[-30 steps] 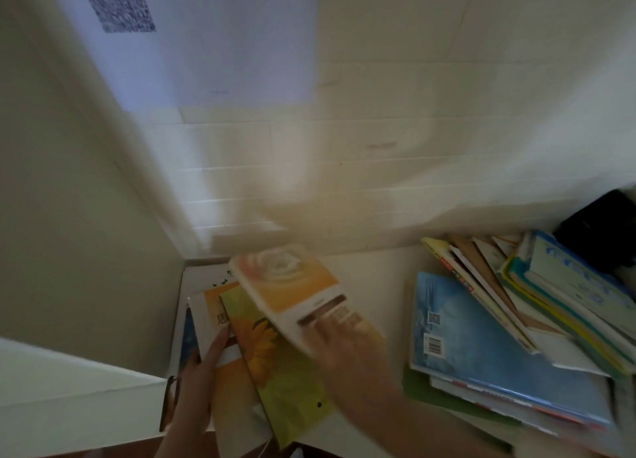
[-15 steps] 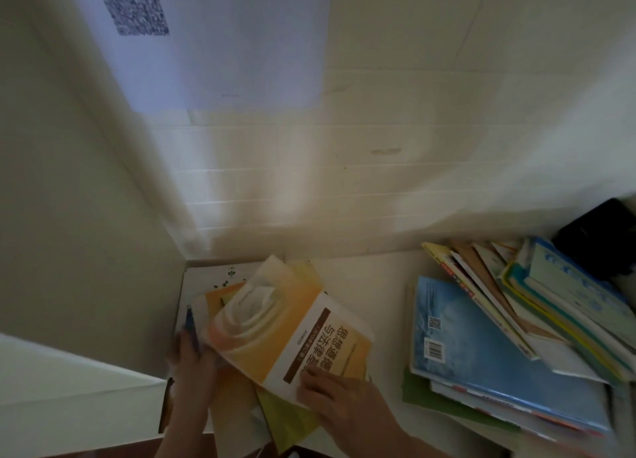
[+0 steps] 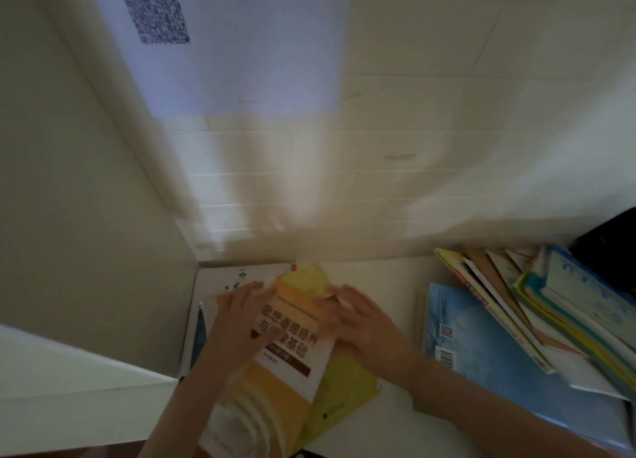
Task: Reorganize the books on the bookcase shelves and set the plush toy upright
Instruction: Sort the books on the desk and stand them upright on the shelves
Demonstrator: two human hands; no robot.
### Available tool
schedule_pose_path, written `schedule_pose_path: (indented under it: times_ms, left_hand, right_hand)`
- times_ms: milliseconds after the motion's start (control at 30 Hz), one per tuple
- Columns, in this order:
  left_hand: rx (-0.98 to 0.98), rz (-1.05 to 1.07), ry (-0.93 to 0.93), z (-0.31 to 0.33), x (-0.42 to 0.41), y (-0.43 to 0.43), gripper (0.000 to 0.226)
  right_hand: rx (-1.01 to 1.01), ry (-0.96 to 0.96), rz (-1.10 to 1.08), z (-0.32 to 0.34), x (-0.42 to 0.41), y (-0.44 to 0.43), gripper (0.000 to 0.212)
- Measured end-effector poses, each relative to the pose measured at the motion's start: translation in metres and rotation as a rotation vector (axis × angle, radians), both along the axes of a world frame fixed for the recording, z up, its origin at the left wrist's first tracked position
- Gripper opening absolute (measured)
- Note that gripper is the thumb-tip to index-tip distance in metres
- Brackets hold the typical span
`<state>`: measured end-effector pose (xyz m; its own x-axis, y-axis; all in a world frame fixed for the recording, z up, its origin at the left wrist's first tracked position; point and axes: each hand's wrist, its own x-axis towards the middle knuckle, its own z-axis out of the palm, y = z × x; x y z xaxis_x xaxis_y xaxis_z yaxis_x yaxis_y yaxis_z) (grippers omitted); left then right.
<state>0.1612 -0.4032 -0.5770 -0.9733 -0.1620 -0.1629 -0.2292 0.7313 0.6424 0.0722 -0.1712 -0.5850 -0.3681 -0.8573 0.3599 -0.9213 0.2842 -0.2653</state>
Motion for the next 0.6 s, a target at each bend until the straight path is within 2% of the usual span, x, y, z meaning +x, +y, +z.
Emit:
schedule_pose_path:
  times_ms: [33, 67, 133, 167, 200, 233, 300, 467, 600]
  left_hand:
    - [-0.048, 0.063, 0.03, -0.008, 0.003, 0.001, 0.087]
    - [-0.05, 0.141, 0.063, -0.013, 0.009, 0.003, 0.091]
    - [-0.017, 0.299, 0.103, -0.018, 0.022, 0.005, 0.085]
    - [0.001, 0.367, 0.105, -0.018, 0.027, 0.006, 0.079]
    - [0.022, 0.43, 0.088, -0.018, 0.03, 0.006, 0.077]
    - [0.048, 0.486, 0.051, -0.017, 0.031, 0.005, 0.079]
    - [0.044, 0.526, -0.012, -0.016, 0.029, 0.002, 0.087]
    - [-0.026, 0.597, -0.137, -0.014, 0.022, -0.001, 0.098]
    - [0.058, 0.798, -0.154, -0.014, 0.027, 0.006, 0.09]
  right_hand:
    - [0.004, -0.163, -0.175, -0.003, -0.001, -0.003, 0.043]
    - [0.018, -0.404, -0.365, -0.005, 0.001, -0.004, 0.059]
    - [0.056, -0.992, -0.669, -0.006, 0.011, -0.002, 0.077]
    - [0.082, -1.231, -0.762, -0.011, 0.015, 0.0, 0.077]
    - [0.134, -1.351, -0.801, -0.014, 0.018, 0.002, 0.068]
    - [0.179, -1.345, -0.78, -0.016, 0.019, 0.004, 0.052]
    - [0.175, -1.203, -0.712, -0.016, 0.015, 0.008, 0.026]
    - [-0.009, -1.159, -0.693, 0.02, -0.006, 0.012, 0.013]
    - [0.007, -0.909, -0.678, 0.061, -0.023, 0.029, 0.011]
